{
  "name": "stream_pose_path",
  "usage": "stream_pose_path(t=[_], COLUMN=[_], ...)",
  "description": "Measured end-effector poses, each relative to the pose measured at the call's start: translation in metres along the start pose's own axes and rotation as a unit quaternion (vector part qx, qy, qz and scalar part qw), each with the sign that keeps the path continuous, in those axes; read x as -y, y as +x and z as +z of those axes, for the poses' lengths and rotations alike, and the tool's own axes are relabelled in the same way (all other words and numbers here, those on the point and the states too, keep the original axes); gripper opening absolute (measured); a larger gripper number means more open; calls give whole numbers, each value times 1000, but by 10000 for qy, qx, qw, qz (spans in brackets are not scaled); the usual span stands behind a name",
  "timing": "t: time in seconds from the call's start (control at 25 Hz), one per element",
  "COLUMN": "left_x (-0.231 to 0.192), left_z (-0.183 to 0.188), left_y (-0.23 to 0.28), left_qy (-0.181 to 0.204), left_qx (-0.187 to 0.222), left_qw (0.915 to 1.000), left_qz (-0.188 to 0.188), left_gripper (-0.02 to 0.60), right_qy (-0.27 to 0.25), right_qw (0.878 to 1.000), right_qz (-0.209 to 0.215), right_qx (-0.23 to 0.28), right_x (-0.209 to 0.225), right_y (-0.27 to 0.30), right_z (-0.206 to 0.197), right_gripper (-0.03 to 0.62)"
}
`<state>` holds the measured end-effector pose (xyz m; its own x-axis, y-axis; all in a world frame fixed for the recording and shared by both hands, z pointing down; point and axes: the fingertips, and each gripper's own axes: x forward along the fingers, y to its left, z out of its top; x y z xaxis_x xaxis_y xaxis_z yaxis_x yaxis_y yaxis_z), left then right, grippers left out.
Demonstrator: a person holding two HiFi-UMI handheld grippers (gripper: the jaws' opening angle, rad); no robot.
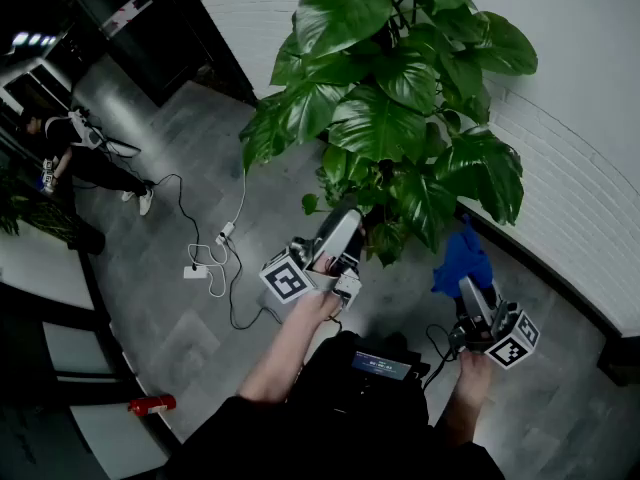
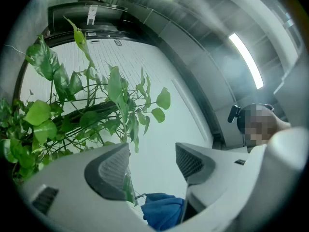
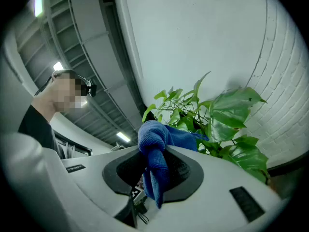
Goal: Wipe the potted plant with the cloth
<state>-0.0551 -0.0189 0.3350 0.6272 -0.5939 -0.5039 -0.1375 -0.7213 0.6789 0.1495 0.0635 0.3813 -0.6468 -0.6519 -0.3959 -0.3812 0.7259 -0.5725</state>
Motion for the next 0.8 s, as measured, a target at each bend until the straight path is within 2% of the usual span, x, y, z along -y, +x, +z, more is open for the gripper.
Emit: stream_pose_path(t=[0.28, 0.44, 0.56, 0.68, 0.8], left_x=[-37, -66, -78, -84, -88], left_z=[29, 43, 56, 66, 75], left_y=[48, 68, 87, 91, 88], left_qy=[141, -185, -324, -633, -783], left_qx=[124, 129, -15, -173, -200], left_qw=[9998, 9995, 9979, 9942, 9913], left_qz=[-16, -210, -557, -847, -1039], left_gripper=[322, 322, 321, 236, 164], right_qy=[-609, -1045, -1477, -1719, -1792], right_qw=[9972, 9917, 9819, 9712, 9642], right_qz=[290, 495, 735, 743, 534], right_qx=[-311, -568, -935, -1473, -1880], right_x=[0, -6, -17, -20, -8], right_y=[49, 101, 159, 217, 265], right_z=[9, 14, 19, 9, -3], right_gripper=[98, 98, 98, 98, 97])
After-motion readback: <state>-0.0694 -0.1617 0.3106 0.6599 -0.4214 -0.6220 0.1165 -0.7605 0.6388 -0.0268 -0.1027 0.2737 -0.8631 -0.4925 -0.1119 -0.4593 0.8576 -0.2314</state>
